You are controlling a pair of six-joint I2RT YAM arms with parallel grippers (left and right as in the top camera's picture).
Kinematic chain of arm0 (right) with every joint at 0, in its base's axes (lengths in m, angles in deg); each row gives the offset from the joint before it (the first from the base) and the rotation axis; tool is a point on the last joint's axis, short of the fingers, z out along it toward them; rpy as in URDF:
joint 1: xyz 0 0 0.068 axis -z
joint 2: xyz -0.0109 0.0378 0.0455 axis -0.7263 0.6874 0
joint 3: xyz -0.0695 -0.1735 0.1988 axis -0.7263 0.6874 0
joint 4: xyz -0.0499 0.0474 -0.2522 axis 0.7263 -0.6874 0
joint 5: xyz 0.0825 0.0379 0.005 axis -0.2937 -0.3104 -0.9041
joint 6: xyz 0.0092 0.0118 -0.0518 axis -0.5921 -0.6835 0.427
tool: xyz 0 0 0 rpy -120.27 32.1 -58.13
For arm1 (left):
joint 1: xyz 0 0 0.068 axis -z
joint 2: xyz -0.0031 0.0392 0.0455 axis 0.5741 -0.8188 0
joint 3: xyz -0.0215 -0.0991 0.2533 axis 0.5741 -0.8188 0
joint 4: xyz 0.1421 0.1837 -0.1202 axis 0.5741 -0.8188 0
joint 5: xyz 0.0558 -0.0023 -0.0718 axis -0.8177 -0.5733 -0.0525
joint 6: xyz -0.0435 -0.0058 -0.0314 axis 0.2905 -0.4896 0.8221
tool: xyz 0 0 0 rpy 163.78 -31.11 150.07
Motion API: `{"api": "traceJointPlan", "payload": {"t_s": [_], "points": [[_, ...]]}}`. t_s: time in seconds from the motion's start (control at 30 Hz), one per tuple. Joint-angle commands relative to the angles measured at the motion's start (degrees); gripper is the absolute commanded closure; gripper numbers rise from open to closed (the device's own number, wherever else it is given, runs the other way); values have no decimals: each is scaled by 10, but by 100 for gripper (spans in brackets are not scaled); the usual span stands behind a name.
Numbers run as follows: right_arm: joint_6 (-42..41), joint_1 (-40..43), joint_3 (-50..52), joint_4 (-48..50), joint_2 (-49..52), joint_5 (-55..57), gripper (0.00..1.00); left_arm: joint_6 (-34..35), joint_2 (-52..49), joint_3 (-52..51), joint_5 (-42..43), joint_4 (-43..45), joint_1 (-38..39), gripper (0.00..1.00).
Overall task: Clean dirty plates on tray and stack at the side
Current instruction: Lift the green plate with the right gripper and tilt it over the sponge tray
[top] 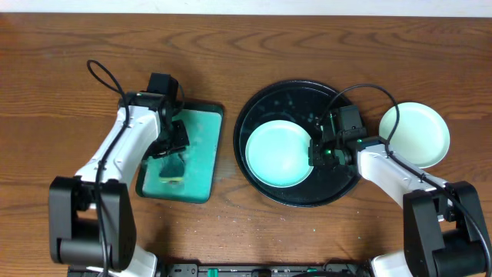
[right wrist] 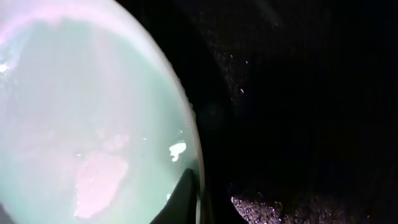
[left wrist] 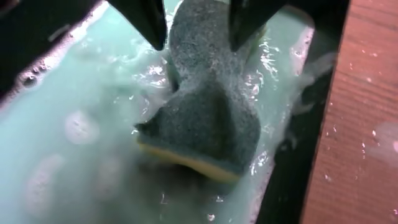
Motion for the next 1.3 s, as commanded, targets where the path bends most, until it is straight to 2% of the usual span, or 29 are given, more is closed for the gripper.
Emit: {"api": "traceJointPlan", "payload": {"t_s": [0.0, 0.03, 0.1, 0.23, 0.43, 0.63, 0.67, 0.87, 1.27], "points": [[-6, -6, 17, -13, 27, -5, 99, -3, 59, 8, 17, -6, -1, 53], [-6, -6, 8, -22, 25, -7, 99, -3, 82, 8, 26, -6, -1, 46], [-5, -6, -26, -55, 17, -6, 99, -3, 135, 8, 39, -9, -1, 42], [20, -13, -109, -113, -3, -6, 99, -3, 221, 8, 40, -12, -1, 41], [59, -70, -218, -114, -16, 12, 99, -3, 333, 8, 40, -12, -1, 35], [115, -177, -241, 11, -12, 108, 99, -3, 399, 8, 40, -12, -1, 32], [136, -215, -241, 53, -4, 162, 99, -3, 408, 7, 40, -12, -1, 22], [220, -300, -241, 156, 27, 282, 99, -3, 412, 7, 40, -12, -1, 21], [351, -406, -241, 268, 24, 471, 99, -3, 398, 7, 40, -12, -1, 21]]}}
